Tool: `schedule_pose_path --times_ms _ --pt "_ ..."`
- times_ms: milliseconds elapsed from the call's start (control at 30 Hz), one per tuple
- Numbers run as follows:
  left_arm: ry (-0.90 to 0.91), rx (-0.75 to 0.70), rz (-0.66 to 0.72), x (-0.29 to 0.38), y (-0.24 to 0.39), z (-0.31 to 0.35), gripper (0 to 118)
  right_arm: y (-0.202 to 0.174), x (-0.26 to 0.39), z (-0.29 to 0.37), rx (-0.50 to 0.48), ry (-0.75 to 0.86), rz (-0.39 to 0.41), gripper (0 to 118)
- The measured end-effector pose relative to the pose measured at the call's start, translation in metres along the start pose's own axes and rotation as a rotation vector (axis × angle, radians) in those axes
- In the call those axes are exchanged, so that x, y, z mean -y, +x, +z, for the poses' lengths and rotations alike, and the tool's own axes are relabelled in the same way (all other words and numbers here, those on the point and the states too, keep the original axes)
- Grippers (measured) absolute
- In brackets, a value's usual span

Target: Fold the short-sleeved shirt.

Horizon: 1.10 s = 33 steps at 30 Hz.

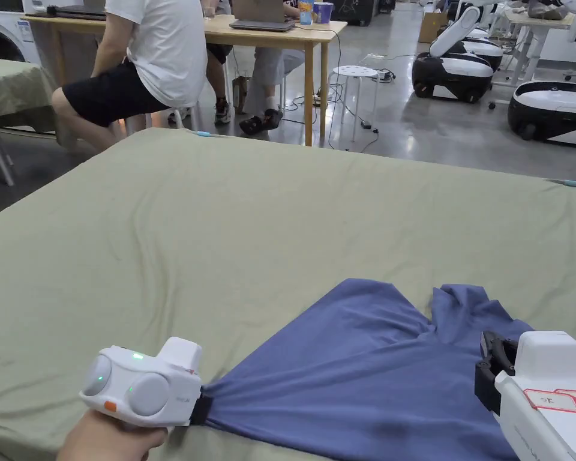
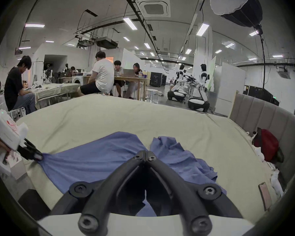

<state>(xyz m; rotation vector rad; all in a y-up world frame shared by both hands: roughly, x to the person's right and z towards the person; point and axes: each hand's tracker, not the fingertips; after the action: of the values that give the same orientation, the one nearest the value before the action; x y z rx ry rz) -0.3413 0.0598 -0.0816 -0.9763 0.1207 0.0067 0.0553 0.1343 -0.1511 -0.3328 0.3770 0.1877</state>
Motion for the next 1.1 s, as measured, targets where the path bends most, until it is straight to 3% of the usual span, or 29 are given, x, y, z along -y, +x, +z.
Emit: schedule_pose_path --times_ms 100,167,267,500,533,633,667,733,800,867,900,933,1033,1100 --pt "0.04 -0.004 -0.013 0.0 0.001 0.019 2 0.019 0.002 -0.012 0.011 -0.029 -0.004 0" --pt "0.114 0.092 0.076 -0.002 -0.001 0.04 2 0.036 -0.001 -0.023 0.021 -0.05 -0.002 0" --pt "0.151 0.057 0.026 -0.004 0.004 0.061 2 0.069 -0.009 -0.051 0.063 -0.12 0.045 0" --pt "0.158 0.083 0.088 0.001 0.001 0.051 2 0.148 -0.03 -0.171 0.047 -0.375 0.097 2" --pt "0.149 0.082 0.097 0.003 0.0 0.047 2 0.155 -0.029 -0.188 0.04 -0.367 0.1 18" --pt "0.12 0.078 0.116 0.008 -0.001 0.036 2 0.178 -0.017 -0.247 0.025 -0.478 0.07 118" --pt "0.113 0.073 0.12 0.007 0.005 0.038 2 0.181 -0.012 -0.26 0.019 -0.513 0.051 116" --pt "0.093 0.07 0.13 0.009 0.007 0.032 2 0.177 -0.002 -0.278 -0.023 -0.507 0.035 100" --pt "0.072 0.061 0.125 0.007 0.011 0.027 2 0.171 0.013 -0.294 -0.006 -0.58 0.032 98" --pt "0.061 0.057 0.117 0.006 0.014 0.024 2 0.166 0.028 -0.296 -0.045 -0.686 0.028 55" --pt "0.06 0.056 0.113 0.006 0.015 0.023 2 0.163 0.034 -0.295 -0.079 -0.71 0.005 45" --pt "0.061 0.058 0.113 0.003 0.015 0.025 2 0.158 0.028 -0.283 -0.06 -0.611 -0.019 4" --pt "0.074 0.059 0.122 -0.002 0.014 0.025 2 0.148 0.015 -0.257 -0.067 -0.573 0.002 4" --pt "0.104 0.064 0.126 -0.008 0.013 0.026 2 0.138 0.001 -0.238 -0.034 -0.507 0.061 4"
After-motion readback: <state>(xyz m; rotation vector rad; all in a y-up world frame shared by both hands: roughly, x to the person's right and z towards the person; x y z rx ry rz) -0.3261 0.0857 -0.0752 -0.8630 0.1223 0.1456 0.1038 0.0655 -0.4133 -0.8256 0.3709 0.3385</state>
